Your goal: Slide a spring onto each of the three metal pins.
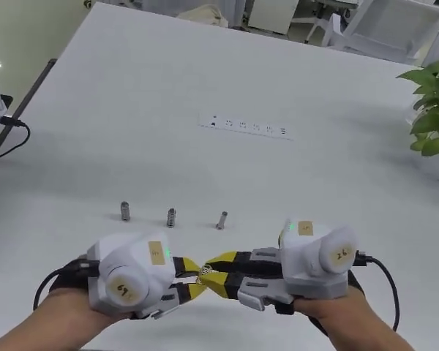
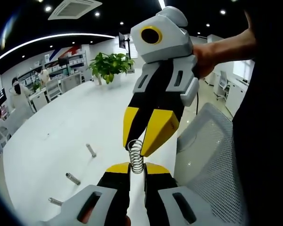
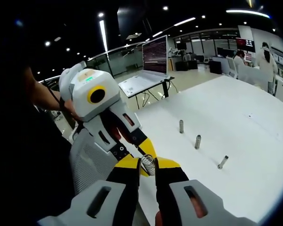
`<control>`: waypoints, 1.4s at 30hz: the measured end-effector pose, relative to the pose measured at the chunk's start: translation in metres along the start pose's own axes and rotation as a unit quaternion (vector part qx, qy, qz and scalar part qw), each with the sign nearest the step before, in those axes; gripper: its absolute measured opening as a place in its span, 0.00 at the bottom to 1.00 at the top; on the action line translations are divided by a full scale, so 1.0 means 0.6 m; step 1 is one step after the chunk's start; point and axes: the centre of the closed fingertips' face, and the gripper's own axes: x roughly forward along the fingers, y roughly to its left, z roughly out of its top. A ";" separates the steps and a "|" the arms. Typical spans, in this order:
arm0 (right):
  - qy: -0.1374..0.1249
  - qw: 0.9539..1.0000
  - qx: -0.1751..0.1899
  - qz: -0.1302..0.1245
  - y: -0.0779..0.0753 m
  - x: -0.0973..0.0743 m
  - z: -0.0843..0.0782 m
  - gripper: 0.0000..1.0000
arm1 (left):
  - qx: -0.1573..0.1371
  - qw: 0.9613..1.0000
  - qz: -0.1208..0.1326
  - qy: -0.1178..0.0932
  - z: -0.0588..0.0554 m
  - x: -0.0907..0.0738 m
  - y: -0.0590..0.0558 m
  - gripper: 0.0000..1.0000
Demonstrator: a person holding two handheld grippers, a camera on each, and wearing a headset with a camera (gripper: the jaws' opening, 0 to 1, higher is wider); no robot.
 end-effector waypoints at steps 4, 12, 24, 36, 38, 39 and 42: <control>0.000 1.000 0.000 -0.001 -0.001 -0.002 0.002 0.10 | -0.003 1.000 0.001 -0.002 0.001 0.000 0.001 0.03; 0.035 0.999 -0.027 0.006 0.001 -0.001 -0.007 0.17 | 0.013 1.000 -0.004 0.014 -0.009 0.006 -0.003 0.03; 0.128 0.984 -0.123 0.018 0.003 -0.006 -0.030 0.17 | 0.030 0.999 -0.020 0.020 -0.006 0.020 -0.014 0.03; 0.185 0.964 -0.187 0.040 0.009 -0.002 -0.049 0.14 | 0.056 0.998 -0.032 0.029 -0.003 0.026 -0.026 0.03; 0.189 0.962 -0.192 0.041 0.008 0.000 -0.053 0.11 | 0.056 0.998 -0.031 0.029 -0.002 0.025 -0.025 0.03; 0.188 0.962 -0.193 0.039 0.007 0.001 -0.053 0.11 | 0.056 0.997 -0.033 0.030 -0.002 0.025 -0.026 0.03; 0.187 0.962 -0.193 0.044 0.009 0.003 -0.054 0.09 | 0.062 0.997 -0.038 0.036 -0.006 0.026 -0.032 0.03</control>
